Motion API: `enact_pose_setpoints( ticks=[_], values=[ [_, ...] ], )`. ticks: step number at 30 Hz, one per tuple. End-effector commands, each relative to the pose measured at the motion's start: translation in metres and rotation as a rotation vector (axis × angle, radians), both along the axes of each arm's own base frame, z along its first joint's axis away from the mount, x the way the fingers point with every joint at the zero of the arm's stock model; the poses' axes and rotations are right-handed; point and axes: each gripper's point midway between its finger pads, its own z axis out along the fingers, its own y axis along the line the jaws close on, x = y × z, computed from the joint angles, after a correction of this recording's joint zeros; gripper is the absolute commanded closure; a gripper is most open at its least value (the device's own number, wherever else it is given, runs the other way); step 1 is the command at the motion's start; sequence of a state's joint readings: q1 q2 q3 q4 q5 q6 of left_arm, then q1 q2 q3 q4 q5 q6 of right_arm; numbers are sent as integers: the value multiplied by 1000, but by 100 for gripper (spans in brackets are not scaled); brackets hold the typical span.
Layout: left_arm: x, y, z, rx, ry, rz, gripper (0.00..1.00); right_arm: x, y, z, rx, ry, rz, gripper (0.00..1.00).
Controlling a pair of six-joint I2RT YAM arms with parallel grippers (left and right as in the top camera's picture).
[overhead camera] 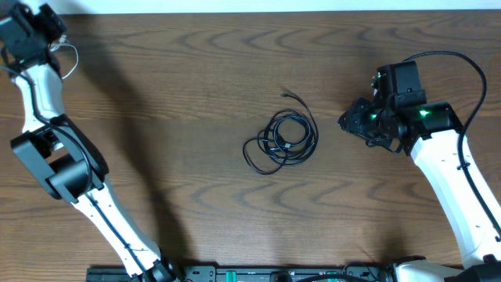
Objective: Untangle cables
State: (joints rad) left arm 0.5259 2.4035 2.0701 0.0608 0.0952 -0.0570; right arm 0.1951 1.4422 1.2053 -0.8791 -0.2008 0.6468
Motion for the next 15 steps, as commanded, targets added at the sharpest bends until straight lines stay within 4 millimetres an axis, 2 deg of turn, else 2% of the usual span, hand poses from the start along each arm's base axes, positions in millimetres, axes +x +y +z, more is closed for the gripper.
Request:
enact_pose_setpoints(
  ticks=[1,3,6,12,15],
  values=[
    [-17,29,-20,-32,29,74,5,1,0,1,3,7,-19,58],
    [-24,35,-24,-75,29,100,5,1,1,1,5,7,-18,58],
    [-25,28,-31,-111,54,67,5,1,1,1,5,7,-18,58],
    [-17,-5,-48,-172,115,-14,5,-2,0,-1,2,20,-17,58],
    [-7,-22,-45,-169,116,-43,5,-5,-1,-2,-2,35,-17,57]
  ],
)
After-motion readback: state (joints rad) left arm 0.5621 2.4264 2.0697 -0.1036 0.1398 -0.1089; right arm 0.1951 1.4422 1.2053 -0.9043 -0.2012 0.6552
